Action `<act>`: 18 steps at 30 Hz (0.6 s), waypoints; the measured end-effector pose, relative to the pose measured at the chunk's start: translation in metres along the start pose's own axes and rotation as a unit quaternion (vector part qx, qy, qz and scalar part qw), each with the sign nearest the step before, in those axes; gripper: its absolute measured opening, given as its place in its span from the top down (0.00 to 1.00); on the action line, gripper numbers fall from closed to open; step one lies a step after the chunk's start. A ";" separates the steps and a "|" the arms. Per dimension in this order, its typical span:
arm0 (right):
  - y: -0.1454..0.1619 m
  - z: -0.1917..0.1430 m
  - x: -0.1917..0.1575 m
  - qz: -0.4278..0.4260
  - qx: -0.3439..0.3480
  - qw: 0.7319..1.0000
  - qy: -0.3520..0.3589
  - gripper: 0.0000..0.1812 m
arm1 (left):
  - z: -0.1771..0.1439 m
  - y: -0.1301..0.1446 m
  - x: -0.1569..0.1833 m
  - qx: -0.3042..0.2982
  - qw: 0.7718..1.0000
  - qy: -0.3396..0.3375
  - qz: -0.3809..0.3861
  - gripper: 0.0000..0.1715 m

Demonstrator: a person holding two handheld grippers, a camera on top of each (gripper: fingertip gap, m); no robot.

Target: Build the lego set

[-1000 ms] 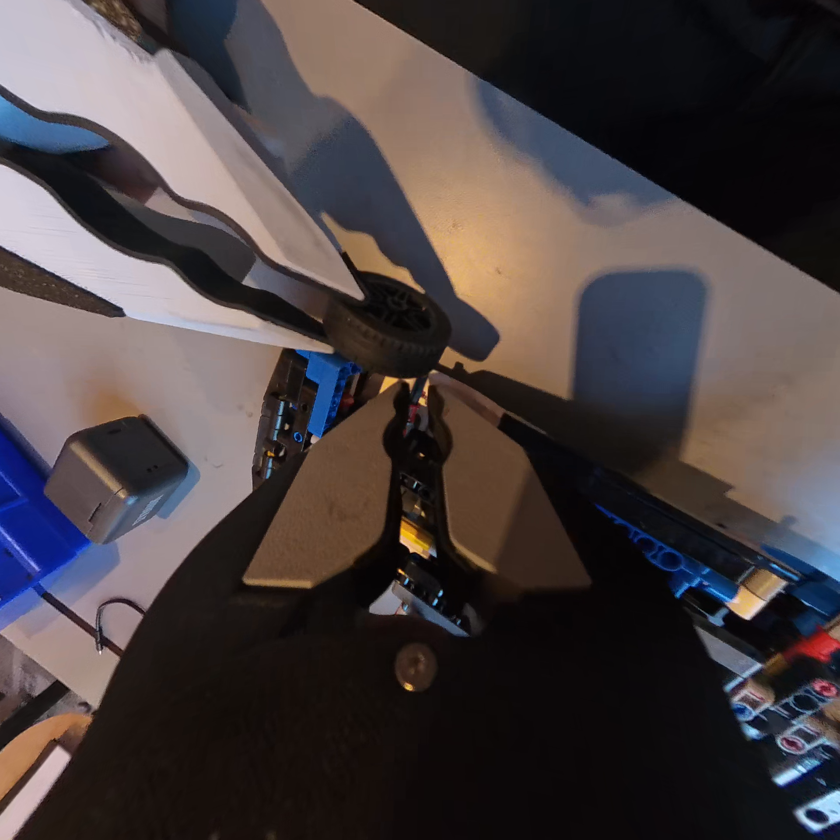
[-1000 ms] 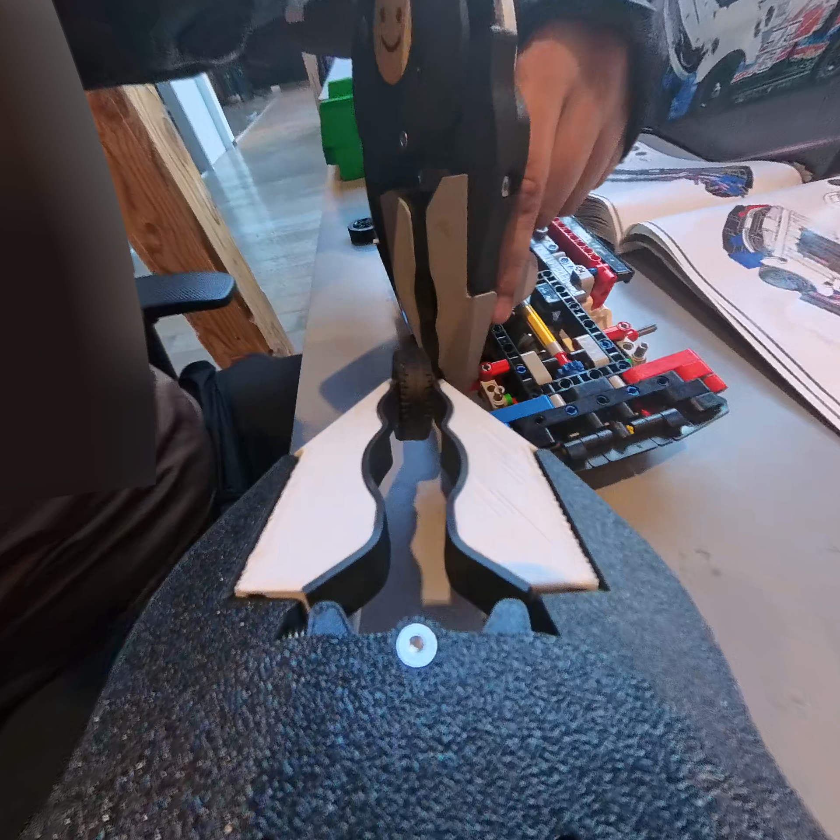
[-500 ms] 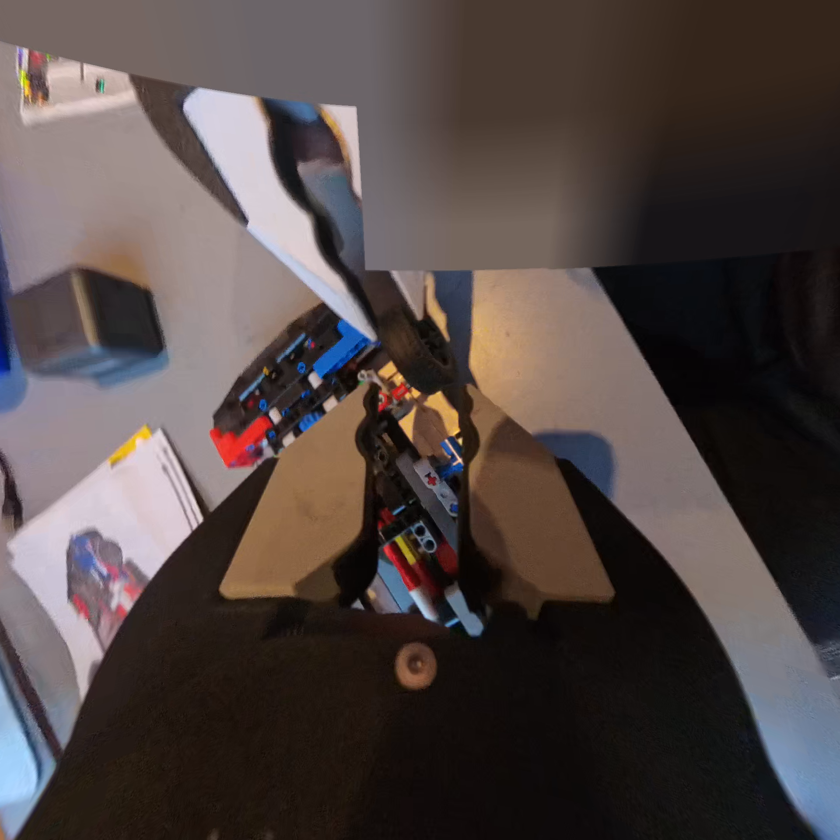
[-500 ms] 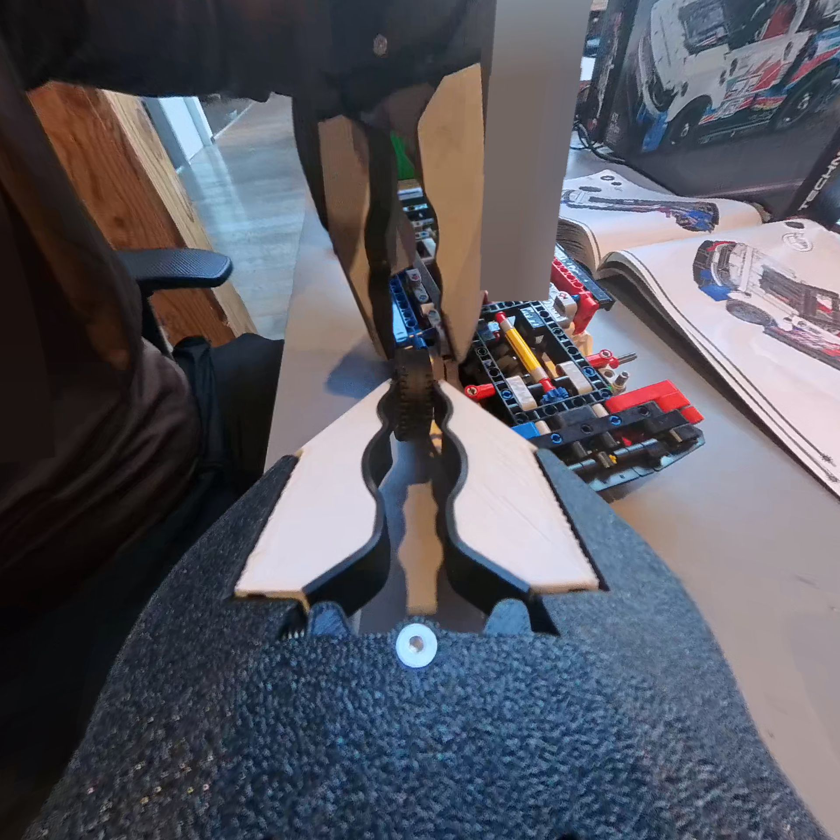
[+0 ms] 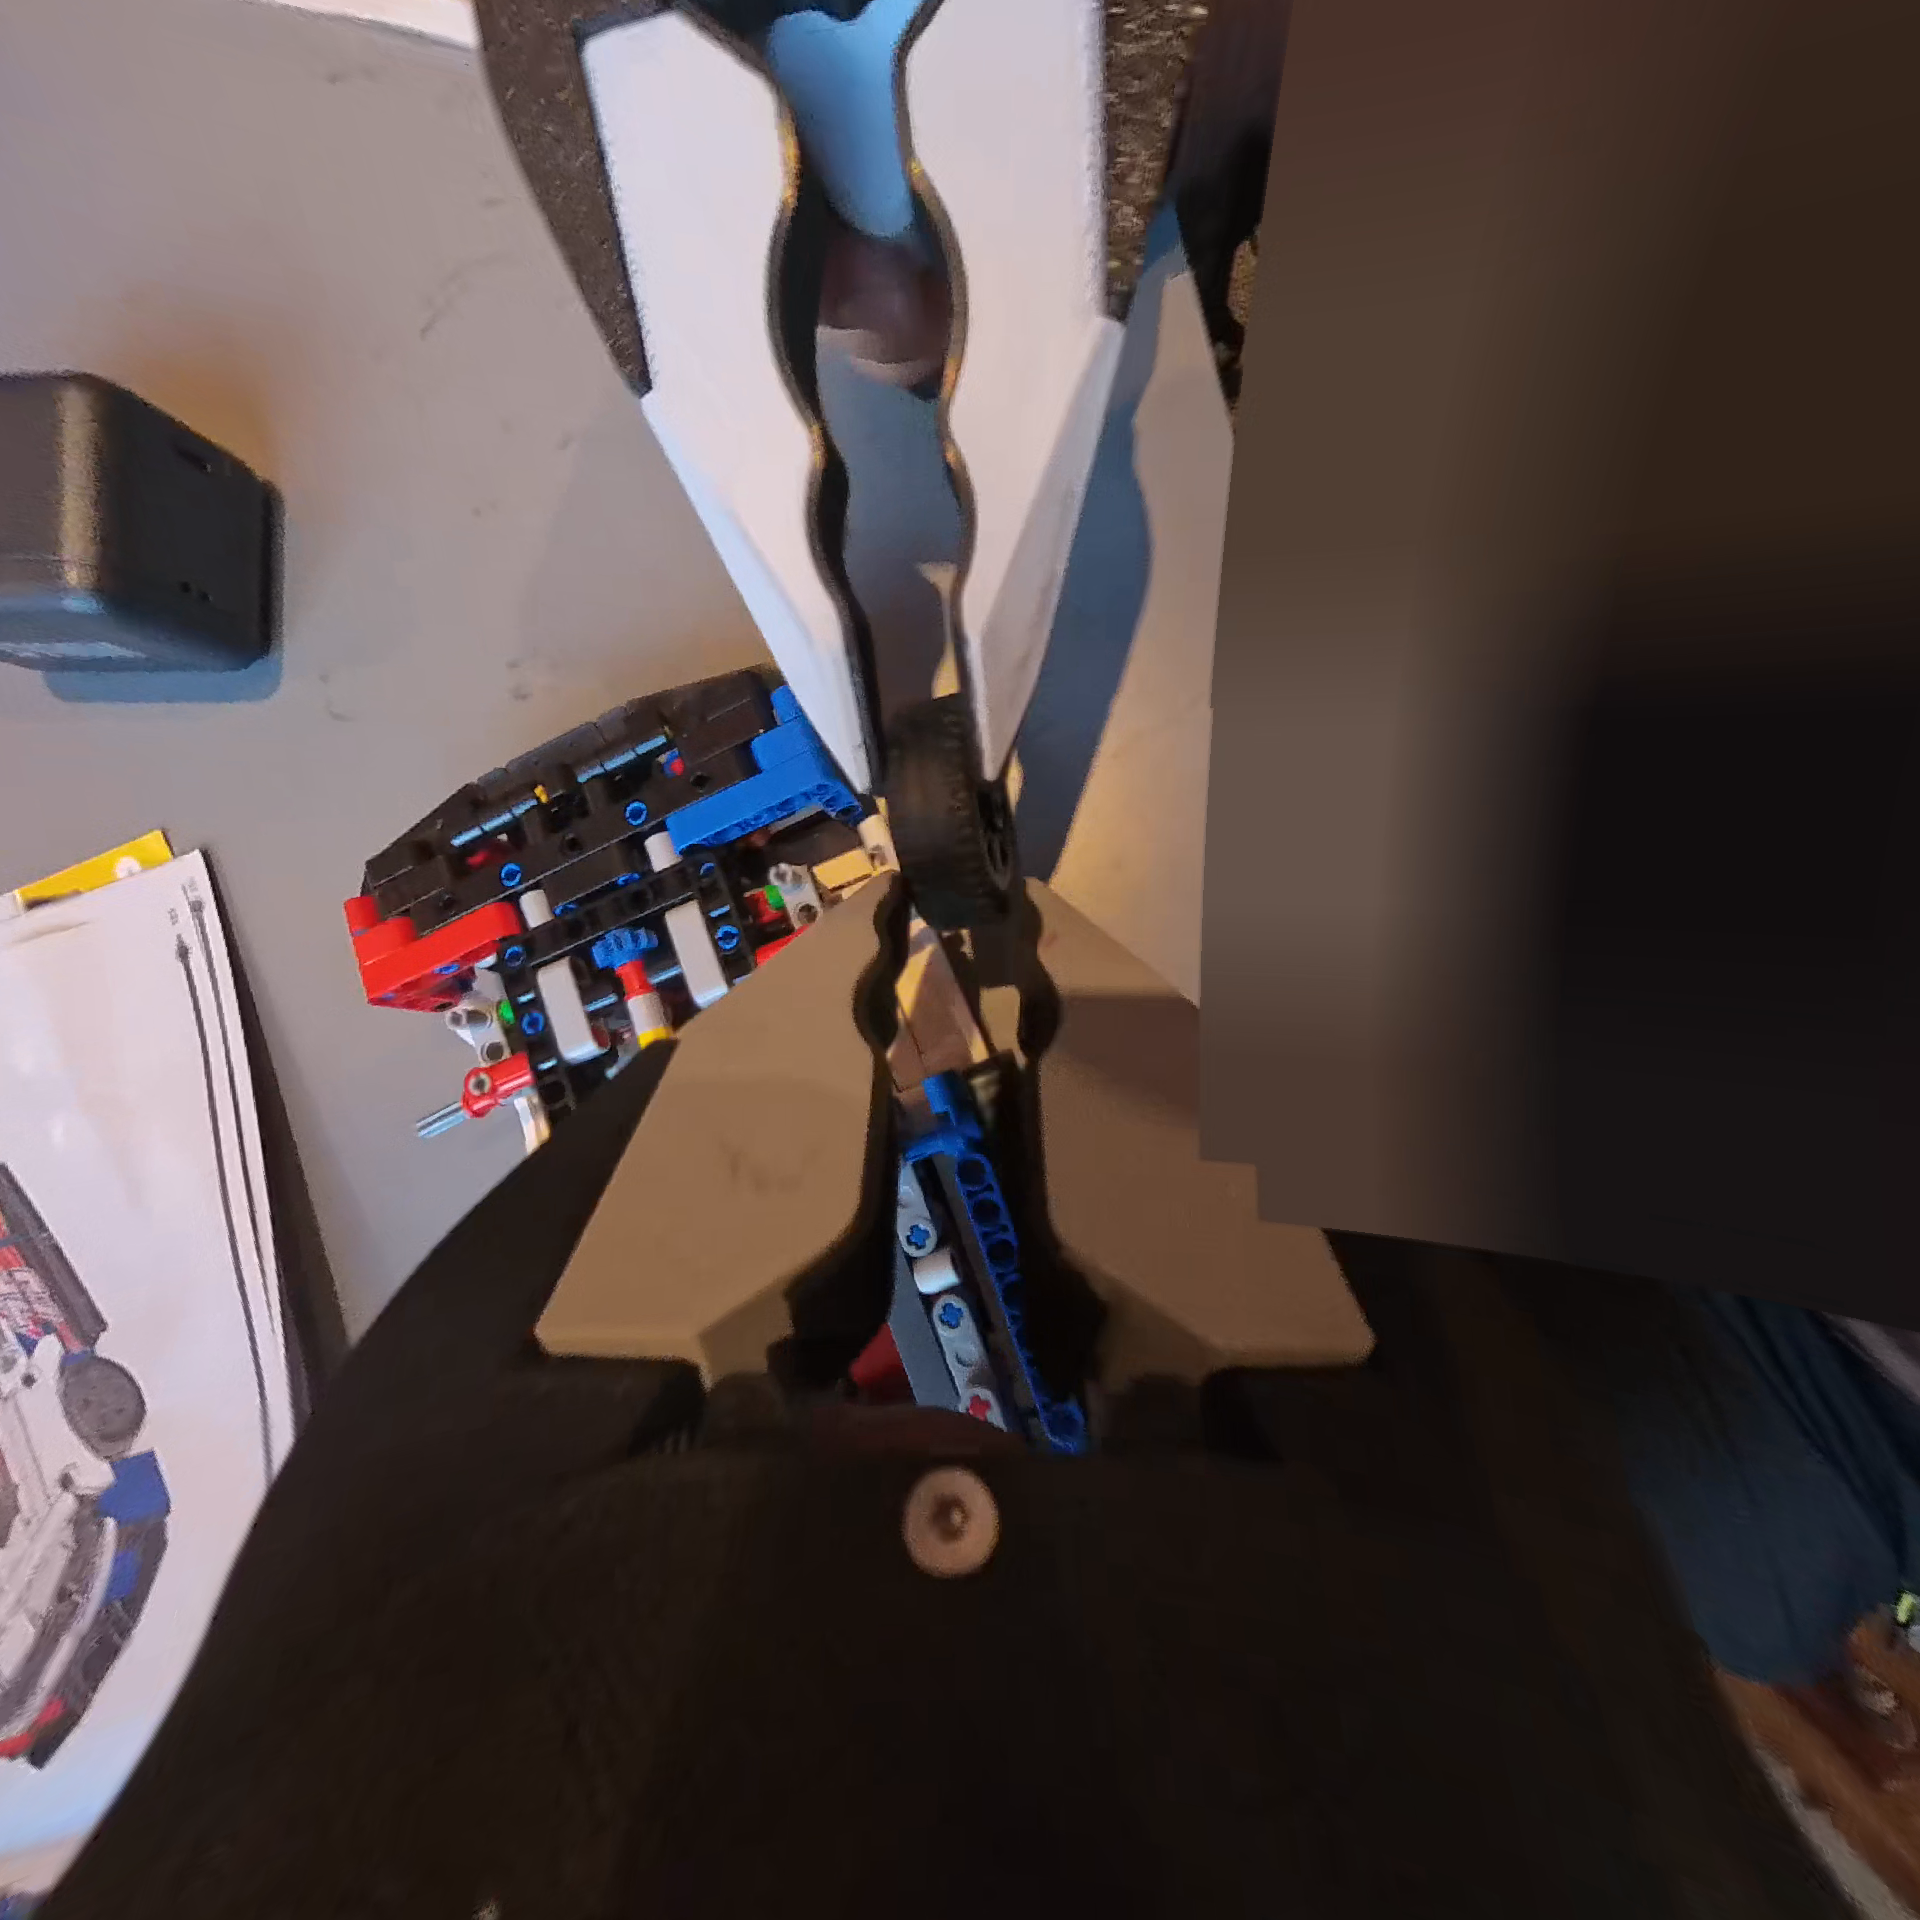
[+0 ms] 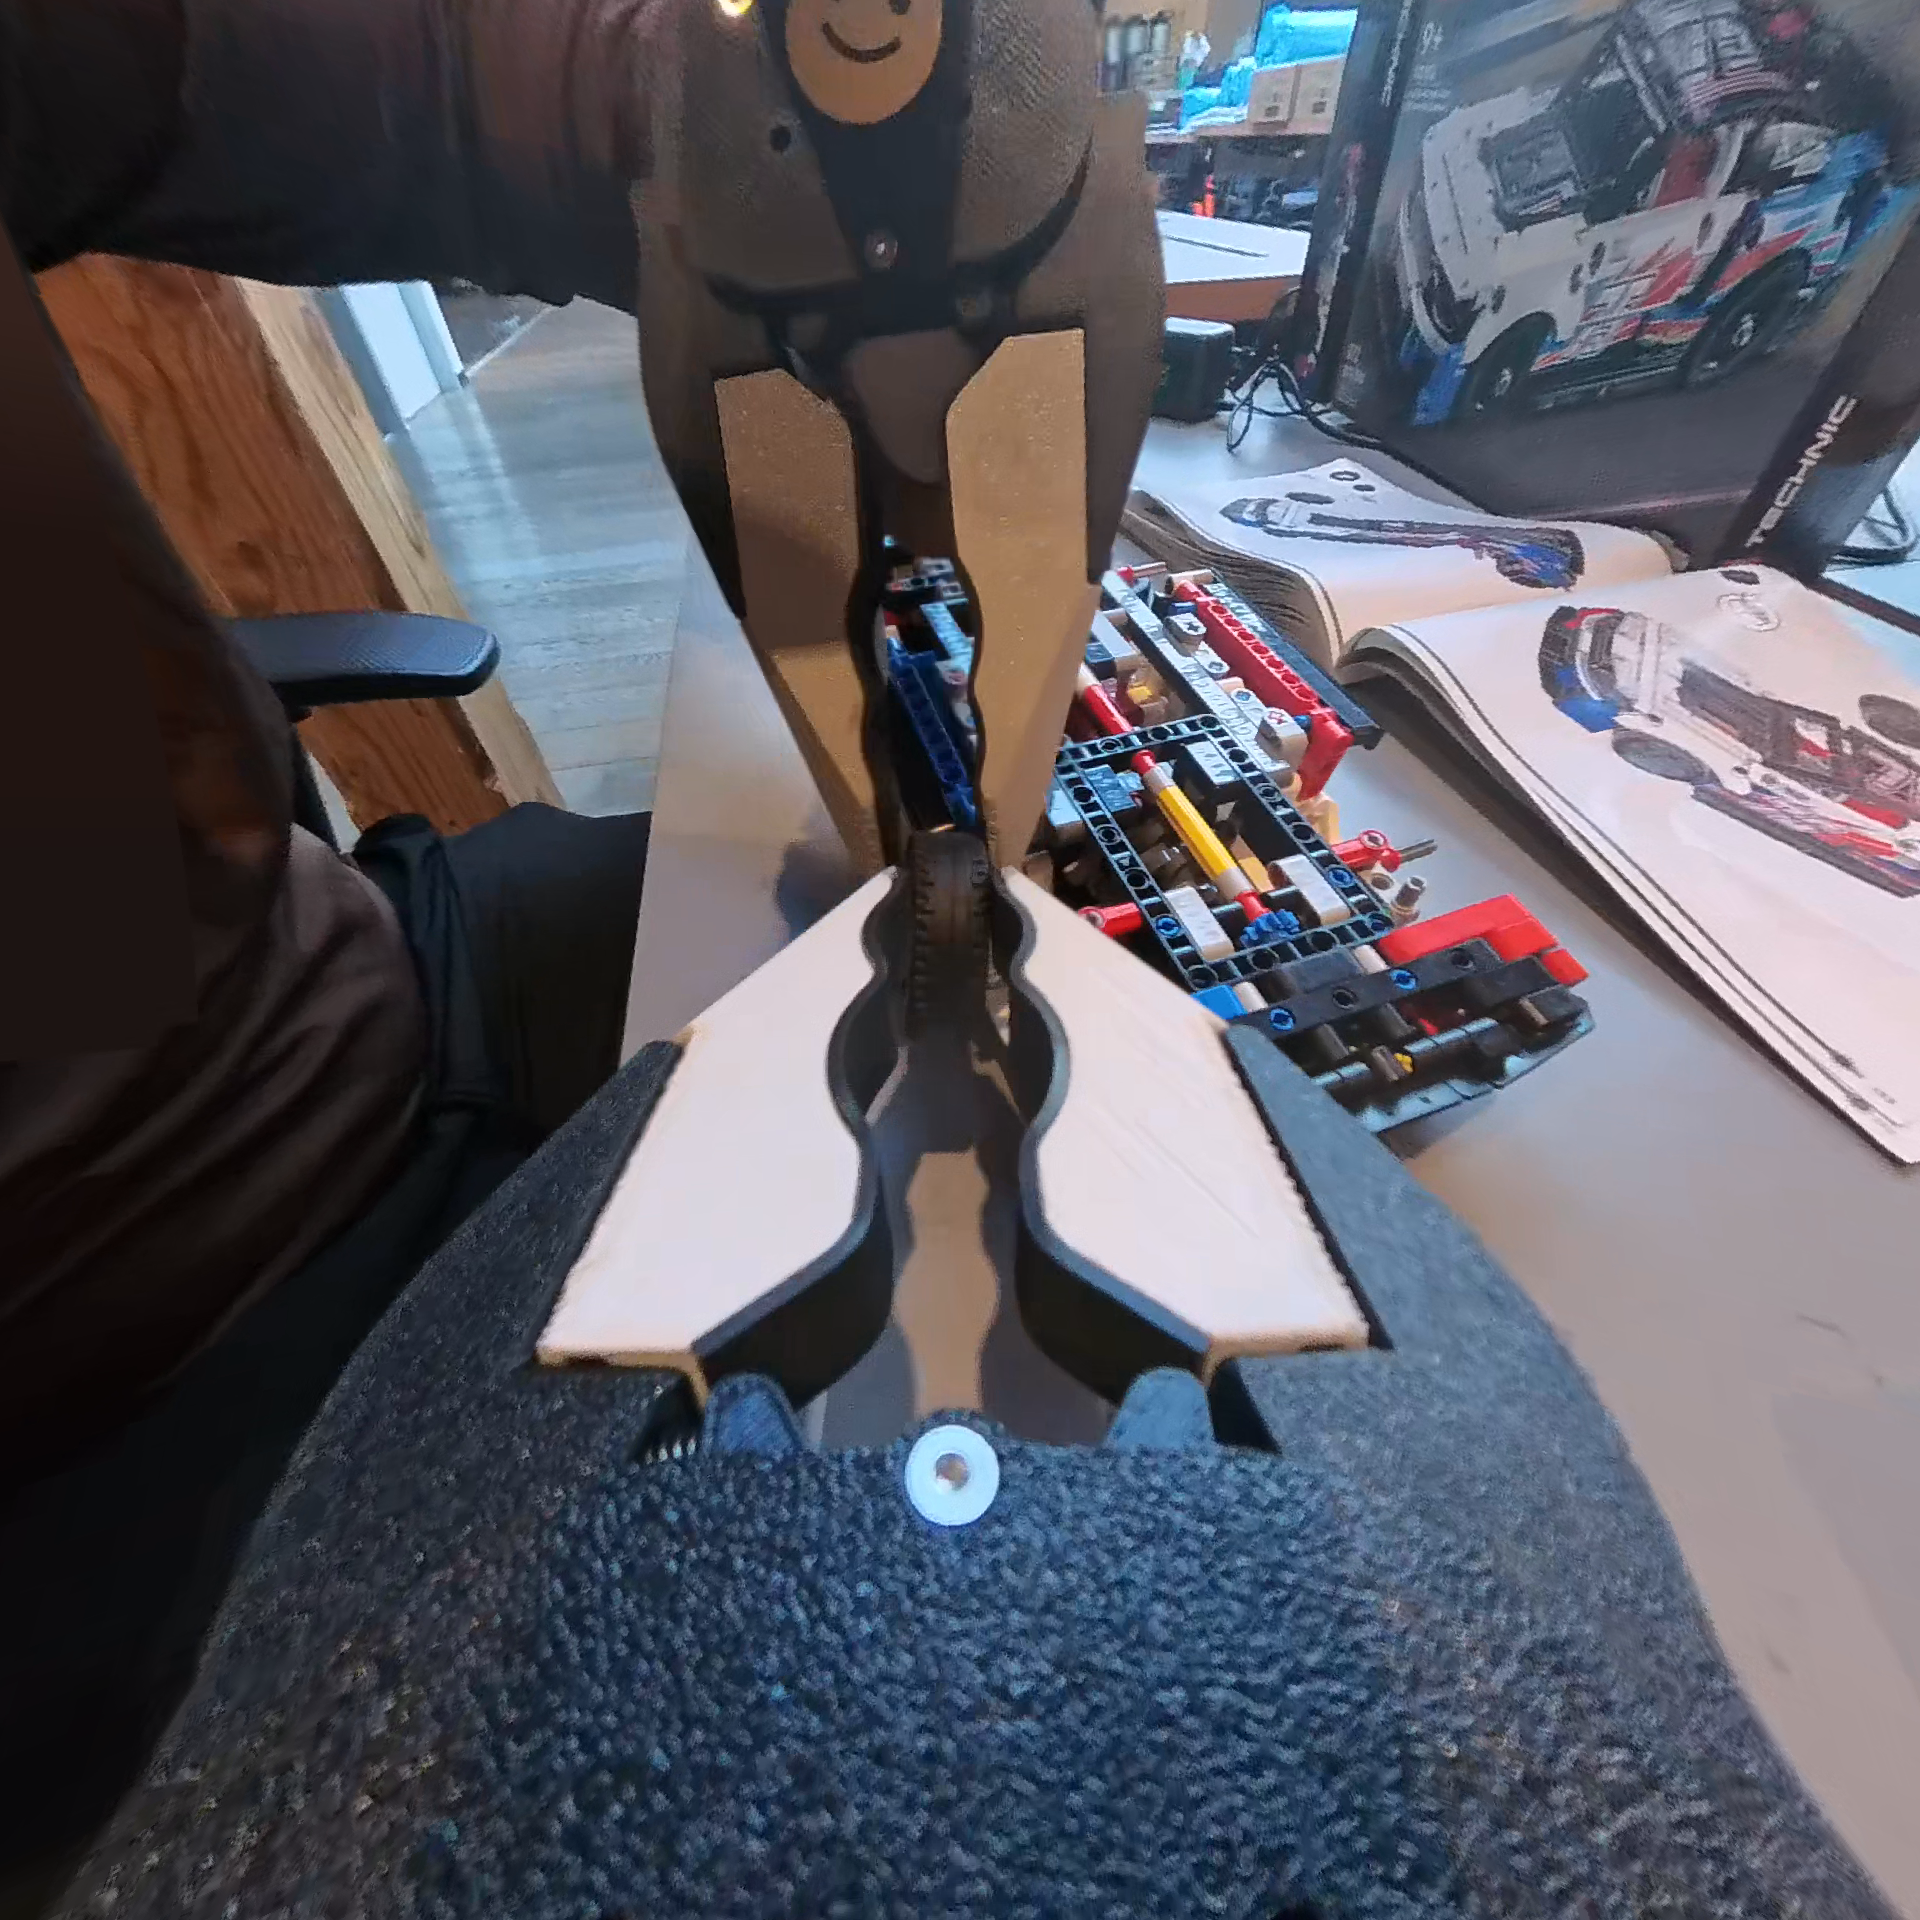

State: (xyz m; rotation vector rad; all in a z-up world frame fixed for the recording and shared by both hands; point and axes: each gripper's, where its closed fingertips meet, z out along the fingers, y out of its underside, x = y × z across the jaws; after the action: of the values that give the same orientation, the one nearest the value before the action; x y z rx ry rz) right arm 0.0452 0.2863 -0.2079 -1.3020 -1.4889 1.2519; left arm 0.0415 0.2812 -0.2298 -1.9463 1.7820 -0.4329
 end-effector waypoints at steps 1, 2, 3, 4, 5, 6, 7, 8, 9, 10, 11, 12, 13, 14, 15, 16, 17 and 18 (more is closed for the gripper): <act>0.001 0.000 0.002 0.000 -0.003 1.000 0.009 0.95 | 0.001 0.001 -0.003 -0.001 1.000 -0.004 -0.017 0.92; 0.003 0.000 0.005 0.001 -0.010 1.000 0.023 0.94 | 0.002 0.002 -0.005 0.001 0.999 -0.008 -0.034 0.93; 0.006 0.000 0.008 0.002 -0.020 0.999 0.046 0.94 | 0.002 0.004 -0.007 0.002 0.999 -0.012 -0.050 0.93; 0.009 -0.002 0.008 -0.007 -0.030 0.997 0.072 0.91 | 0.002 0.008 -0.007 -0.003 0.998 -0.012 -0.067 0.93; 0.012 -0.003 0.008 -0.027 -0.041 0.993 0.106 0.81 | 0.002 0.010 -0.007 -0.002 0.997 -0.014 -0.081 0.93; 0.015 -0.006 0.009 -0.052 -0.052 0.986 0.152 0.76 | 0.001 0.010 -0.006 0.000 0.996 -0.016 -0.089 0.93; 0.017 -0.009 0.009 -0.080 -0.062 0.975 0.197 0.75 | 0.000 0.011 -0.005 -0.003 0.996 -0.018 -0.091 0.93; 0.018 -0.010 0.008 -0.107 -0.072 0.963 0.235 0.75 | 0.000 0.012 -0.004 -0.005 0.996 -0.019 -0.091 0.93; 0.019 -0.010 0.005 -0.134 -0.082 0.951 0.266 0.75 | -0.001 0.011 -0.001 -0.006 0.995 -0.015 -0.094 0.93; 0.019 -0.007 0.000 -0.161 -0.092 0.940 0.286 0.75 | 0.000 0.010 0.001 -0.008 0.995 -0.008 -0.099 0.93; 0.019 -0.004 -0.002 -0.189 -0.102 0.927 0.309 0.75 | 0.001 0.010 0.004 -0.009 0.995 0.000 -0.104 0.93; 0.017 -0.004 -0.002 -0.214 -0.109 0.910 0.338 0.75 | 0.002 0.009 0.005 -0.010 0.994 0.007 -0.110 0.93; 0.015 -0.003 -0.003 -0.235 -0.112 0.898 0.356 0.75 | 0.003 0.010 0.007 -0.010 0.993 0.015 -0.118 0.92; 0.013 -0.001 -0.005 -0.245 -0.107 0.891 0.367 0.75 | 0.005 0.011 0.008 -0.013 0.992 0.022 -0.127 0.92; 0.012 0.001 -0.009 -0.247 -0.098 0.890 0.371 0.75 | 0.006 0.012 0.007 -0.013 0.991 0.024 -0.134 0.92; 0.013 0.003 -0.011 -0.251 -0.096 0.889 0.371 0.75 | 0.007 0.013 0.008 -0.013 0.989 0.029 -0.142 0.93; 0.014 0.003 -0.011 -0.261 -0.101 0.881 0.381 0.75 | 0.008 0.014 0.009 -0.012 0.988 0.037 -0.152 0.93; 0.015 0.003 -0.012 -0.275 -0.107 0.872 0.390 0.76 | 0.008 0.013 0.011 -0.008 0.985 0.047 -0.164 0.93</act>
State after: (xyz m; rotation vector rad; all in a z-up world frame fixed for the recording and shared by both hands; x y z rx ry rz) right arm 0.0471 0.2741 -0.2226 -1.1804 -1.2552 0.1346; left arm 0.0355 0.2710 -0.2446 -2.2726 1.5233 -0.6310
